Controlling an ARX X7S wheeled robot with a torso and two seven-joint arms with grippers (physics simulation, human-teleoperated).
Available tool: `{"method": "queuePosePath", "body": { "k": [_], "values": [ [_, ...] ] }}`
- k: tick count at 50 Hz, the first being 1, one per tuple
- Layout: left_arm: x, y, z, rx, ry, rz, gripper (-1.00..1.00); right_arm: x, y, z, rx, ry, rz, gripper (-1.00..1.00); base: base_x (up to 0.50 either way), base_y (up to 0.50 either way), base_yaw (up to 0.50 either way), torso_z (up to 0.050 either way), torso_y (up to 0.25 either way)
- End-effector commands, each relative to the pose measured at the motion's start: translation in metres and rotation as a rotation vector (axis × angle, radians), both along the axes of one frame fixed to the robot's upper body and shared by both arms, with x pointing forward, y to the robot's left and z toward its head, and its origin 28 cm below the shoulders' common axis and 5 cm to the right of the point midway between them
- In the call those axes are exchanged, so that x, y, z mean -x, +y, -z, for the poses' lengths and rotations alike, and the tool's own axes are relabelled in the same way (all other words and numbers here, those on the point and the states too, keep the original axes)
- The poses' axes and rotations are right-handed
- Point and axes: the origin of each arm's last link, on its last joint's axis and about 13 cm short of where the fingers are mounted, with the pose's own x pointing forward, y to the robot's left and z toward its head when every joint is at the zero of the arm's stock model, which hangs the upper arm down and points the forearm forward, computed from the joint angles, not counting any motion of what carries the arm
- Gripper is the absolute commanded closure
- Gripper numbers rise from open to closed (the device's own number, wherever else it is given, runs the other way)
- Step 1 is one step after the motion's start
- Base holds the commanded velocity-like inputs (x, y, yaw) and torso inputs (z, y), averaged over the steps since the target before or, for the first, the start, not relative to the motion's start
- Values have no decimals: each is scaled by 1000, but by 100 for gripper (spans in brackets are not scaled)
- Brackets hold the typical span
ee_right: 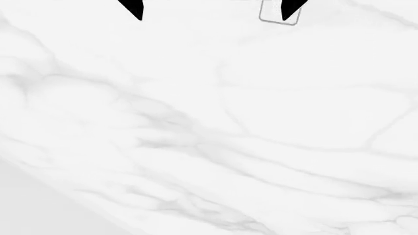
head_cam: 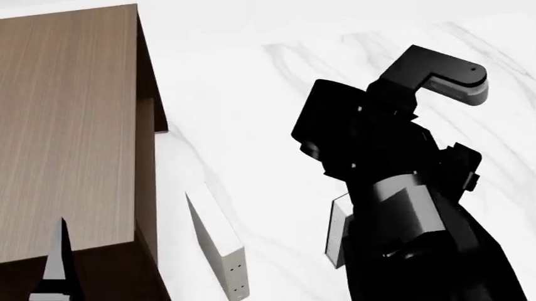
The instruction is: Pick up the book in the middle and place it on the cabinet shelf.
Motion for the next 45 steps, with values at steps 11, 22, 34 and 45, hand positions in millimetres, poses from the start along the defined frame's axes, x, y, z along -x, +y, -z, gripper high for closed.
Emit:
{"method": "queuePosePath", "body": {
  "k": [11, 22, 34, 45],
  "values": [
    [-2, 1, 1, 4, -5, 3, -100, 2, 16, -1, -10, -66, -128, -100, 0, 0, 0, 0, 0],
    [-2, 0, 0, 5, -9, 9, -100, 1, 16, 5, -53, -110, -165, -100, 0, 0, 0, 0, 0],
    [-2, 0, 1, 5, -7, 11, -100, 1, 18, 11, -107, -97, -172, -100, 0, 0, 0, 0, 0],
    [-2, 1, 2, 5, -6, 10, -100, 1, 17, 15, -135, -85, -165, -100, 0, 0, 0, 0, 0]
  ]
}}
